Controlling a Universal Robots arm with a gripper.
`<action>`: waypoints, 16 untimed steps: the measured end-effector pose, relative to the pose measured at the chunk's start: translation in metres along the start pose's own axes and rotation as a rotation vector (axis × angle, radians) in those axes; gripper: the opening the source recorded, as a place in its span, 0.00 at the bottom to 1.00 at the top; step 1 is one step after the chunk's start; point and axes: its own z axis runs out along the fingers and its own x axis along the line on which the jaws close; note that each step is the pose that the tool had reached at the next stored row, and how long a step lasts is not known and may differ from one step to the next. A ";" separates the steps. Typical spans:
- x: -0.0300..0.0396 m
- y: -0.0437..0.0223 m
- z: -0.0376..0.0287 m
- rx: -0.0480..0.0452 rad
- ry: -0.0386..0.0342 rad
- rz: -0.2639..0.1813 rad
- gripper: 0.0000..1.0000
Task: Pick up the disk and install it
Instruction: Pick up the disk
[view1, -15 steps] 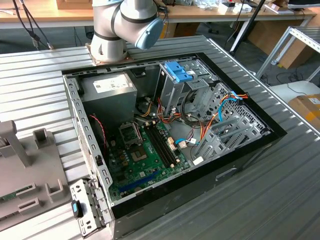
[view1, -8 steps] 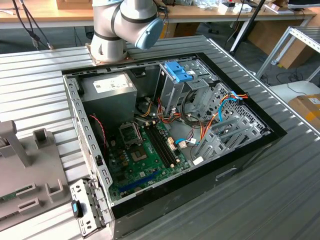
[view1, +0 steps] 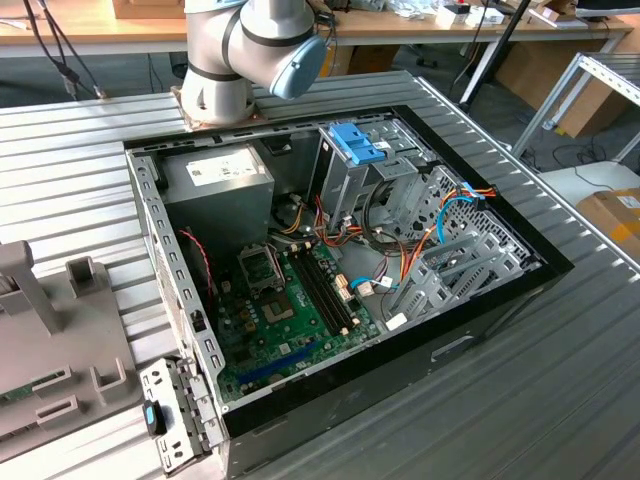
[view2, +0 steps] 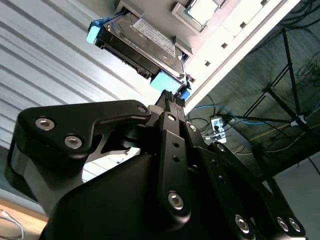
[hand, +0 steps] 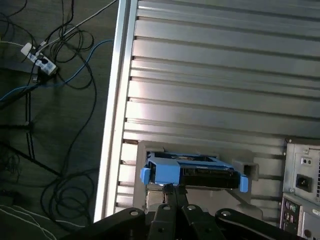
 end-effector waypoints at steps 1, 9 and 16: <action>0.0000 0.0000 0.0001 -0.0006 0.0010 -0.024 0.11; 0.0000 0.0000 0.0002 -0.0051 0.0102 -0.233 0.11; 0.0000 0.0000 0.0004 -0.0100 0.0200 -0.453 0.11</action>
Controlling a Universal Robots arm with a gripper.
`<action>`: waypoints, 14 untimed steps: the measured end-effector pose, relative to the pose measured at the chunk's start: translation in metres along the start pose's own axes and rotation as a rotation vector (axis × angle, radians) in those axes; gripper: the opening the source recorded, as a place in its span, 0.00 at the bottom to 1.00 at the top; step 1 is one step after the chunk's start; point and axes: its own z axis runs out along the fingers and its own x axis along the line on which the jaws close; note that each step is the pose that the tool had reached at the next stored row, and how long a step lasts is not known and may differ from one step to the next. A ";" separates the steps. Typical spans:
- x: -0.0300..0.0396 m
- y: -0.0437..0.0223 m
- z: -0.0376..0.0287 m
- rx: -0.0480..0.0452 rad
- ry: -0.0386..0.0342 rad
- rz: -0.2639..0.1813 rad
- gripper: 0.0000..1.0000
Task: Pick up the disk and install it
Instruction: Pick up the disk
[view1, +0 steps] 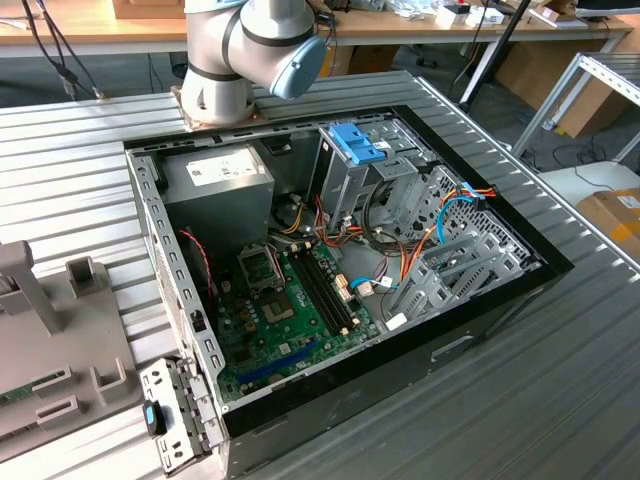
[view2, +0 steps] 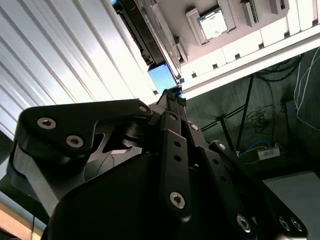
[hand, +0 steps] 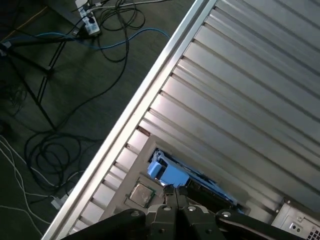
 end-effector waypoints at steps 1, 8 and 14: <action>0.0000 -0.0001 0.0000 0.0009 0.0010 -0.007 0.11; 0.0000 0.0000 0.0000 0.0008 0.0017 -0.022 0.11; 0.0000 0.0000 0.0000 -0.0014 0.0058 -0.116 0.11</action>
